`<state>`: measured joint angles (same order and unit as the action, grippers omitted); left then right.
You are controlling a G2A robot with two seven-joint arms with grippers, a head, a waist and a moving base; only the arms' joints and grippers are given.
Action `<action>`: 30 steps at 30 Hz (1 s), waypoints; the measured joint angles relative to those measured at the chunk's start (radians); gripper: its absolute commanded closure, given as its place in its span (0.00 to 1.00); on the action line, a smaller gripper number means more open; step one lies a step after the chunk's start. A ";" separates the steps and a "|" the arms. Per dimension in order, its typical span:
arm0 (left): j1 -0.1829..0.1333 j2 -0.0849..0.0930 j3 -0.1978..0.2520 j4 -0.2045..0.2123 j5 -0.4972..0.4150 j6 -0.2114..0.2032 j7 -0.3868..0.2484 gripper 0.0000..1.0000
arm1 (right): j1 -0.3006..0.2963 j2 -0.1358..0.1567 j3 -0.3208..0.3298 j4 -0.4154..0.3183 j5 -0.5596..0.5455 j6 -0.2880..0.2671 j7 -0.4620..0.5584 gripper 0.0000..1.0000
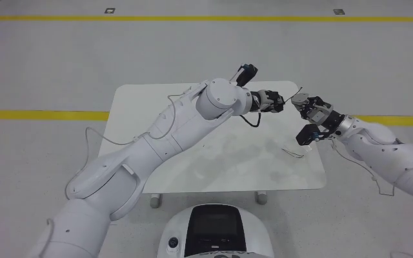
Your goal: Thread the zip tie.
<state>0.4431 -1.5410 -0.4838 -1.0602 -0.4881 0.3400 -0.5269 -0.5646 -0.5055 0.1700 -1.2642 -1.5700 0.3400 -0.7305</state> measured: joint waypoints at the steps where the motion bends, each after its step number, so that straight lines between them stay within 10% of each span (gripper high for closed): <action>1: 0.000 0.000 0.000 0.000 -0.001 0.000 0.000 1.00 | 0.000 0.000 0.000 0.000 0.000 0.000 0.000 1.00; 11: 0.000 0.001 -0.001 0.006 -0.002 0.000 0.002 1.00 | 0.000 0.001 0.000 -0.002 0.000 0.000 0.003 1.00; 23: 0.081 0.054 -0.072 -0.053 0.069 -0.031 -0.052 1.00 | -0.001 0.010 0.000 -0.007 0.000 0.000 -0.046 1.00; 30: 0.083 0.055 -0.073 -0.053 0.071 -0.031 -0.052 1.00 | -0.001 0.010 0.000 -0.007 0.000 0.000 -0.046 1.00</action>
<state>0.5256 -1.4855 -0.5570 -1.1137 -0.4171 0.3086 -0.5790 -0.5652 -0.4958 0.1700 -1.2708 -1.5700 0.3400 -0.7760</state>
